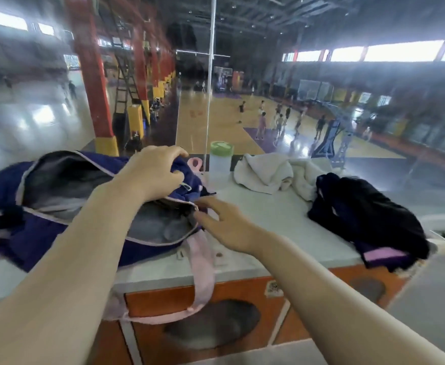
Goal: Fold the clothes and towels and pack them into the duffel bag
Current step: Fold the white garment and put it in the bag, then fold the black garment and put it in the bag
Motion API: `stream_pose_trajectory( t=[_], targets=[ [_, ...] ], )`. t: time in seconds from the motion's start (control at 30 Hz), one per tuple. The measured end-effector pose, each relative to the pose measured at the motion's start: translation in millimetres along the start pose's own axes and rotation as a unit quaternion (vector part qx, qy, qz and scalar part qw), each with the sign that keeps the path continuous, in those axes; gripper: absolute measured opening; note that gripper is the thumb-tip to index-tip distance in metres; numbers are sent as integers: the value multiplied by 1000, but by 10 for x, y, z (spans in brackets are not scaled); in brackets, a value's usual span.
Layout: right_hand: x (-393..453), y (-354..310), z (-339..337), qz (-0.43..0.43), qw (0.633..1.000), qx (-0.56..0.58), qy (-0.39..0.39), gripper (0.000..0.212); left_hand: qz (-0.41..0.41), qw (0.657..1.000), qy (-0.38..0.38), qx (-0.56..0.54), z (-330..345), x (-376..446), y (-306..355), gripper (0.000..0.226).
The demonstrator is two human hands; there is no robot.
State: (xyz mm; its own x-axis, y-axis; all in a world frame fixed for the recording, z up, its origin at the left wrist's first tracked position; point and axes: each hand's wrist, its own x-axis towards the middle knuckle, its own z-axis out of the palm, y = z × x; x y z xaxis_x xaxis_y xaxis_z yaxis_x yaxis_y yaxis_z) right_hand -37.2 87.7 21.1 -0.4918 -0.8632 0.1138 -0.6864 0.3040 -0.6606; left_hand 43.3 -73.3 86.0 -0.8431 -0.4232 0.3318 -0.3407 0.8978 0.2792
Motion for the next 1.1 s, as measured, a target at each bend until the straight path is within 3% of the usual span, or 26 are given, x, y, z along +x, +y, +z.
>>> stream_pose_trajectory(
  t=[0.1,0.2,0.37,0.47,0.57,0.67,0.87,0.93,1.1],
  targets=[
    [-218,347,-347,81,995,48,31,45,43,997,-60,-21,321,67,421,54],
    [-433,746,-721,171,983,24,66,54,80,991,-101,-19,668,114,791,56],
    [-741,1269,-1277,195,942,-121,244,48,145,978,-151,-8,1202,185,1262,58],
    [-863,1530,-1486,202,894,-242,317,50,156,972,-169,-39,1434,225,1450,59],
    [-967,1829,-1591,297,858,-329,259,78,159,966,-185,-78,1606,269,1612,61],
    [-1045,2077,-1582,349,861,-310,203,94,159,959,-203,-119,1744,297,1766,63],
    [-993,2074,-1639,323,868,-318,203,52,139,935,-227,-235,1942,360,2026,61],
    [-993,2071,-1688,322,879,-286,206,49,109,913,-236,-315,1986,382,2102,59],
    [-1057,2142,-1802,332,894,-155,258,70,31,809,-252,-530,2089,410,2317,51]
  ],
)
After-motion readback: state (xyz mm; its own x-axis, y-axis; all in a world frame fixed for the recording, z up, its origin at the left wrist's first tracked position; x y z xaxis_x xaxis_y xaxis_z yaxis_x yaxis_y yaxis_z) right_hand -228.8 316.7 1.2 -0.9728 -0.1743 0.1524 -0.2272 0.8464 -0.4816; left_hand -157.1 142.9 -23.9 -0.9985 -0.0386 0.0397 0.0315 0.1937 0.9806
